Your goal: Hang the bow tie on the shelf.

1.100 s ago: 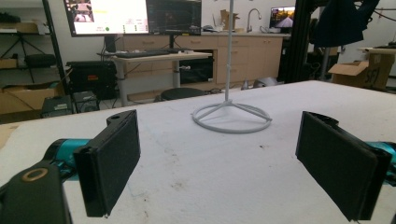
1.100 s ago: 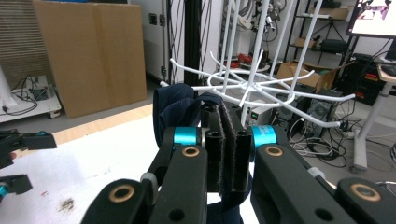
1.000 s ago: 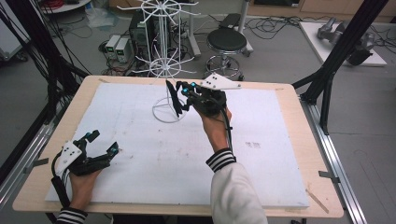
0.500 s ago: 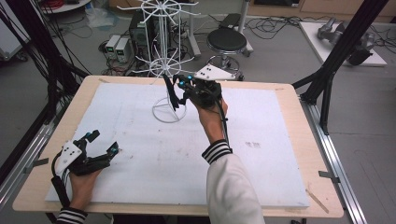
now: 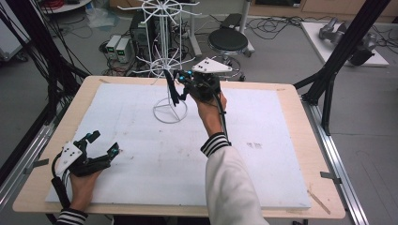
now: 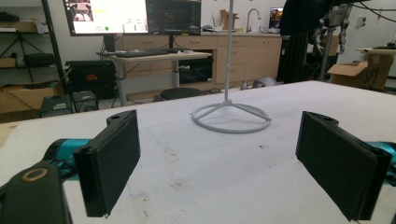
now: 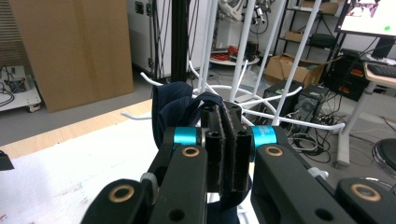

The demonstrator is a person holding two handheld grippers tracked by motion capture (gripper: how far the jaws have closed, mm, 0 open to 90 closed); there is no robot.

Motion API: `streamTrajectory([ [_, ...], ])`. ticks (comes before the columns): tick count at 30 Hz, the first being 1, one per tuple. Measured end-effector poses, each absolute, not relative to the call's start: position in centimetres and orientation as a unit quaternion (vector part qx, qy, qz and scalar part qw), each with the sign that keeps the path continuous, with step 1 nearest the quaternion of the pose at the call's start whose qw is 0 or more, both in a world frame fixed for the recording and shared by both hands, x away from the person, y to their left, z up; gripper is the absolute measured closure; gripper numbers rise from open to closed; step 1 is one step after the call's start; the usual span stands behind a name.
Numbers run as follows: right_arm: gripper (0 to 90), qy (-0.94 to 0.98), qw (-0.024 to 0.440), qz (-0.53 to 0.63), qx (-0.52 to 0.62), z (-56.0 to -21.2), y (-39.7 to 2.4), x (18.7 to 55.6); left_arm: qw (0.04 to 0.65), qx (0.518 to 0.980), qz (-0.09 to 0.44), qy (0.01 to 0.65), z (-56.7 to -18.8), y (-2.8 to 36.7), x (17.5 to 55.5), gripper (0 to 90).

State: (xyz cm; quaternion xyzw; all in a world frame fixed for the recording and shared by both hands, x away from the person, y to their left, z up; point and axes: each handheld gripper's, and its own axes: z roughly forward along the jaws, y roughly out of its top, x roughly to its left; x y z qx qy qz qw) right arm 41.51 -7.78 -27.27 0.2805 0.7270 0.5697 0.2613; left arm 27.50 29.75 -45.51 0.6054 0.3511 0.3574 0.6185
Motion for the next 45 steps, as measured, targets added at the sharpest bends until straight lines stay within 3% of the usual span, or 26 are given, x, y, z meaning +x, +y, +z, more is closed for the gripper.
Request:
streamTrajectory([
  [16, 86.3, 0.737, 0.269, 0.544, 0.297, -27.72, -8.2, 42.34, 0.619, 0.605, 0.358, 0.35, -45.52, 29.76, 27.49, 14.2],
  [45, 69.8, 0.737, 0.265, 0.539, 0.311, -28.14, -7.22, 42.51, 0.619, 0.605, 0.359, 0.35, -45.52, 29.76, 27.49, 14.2],
])
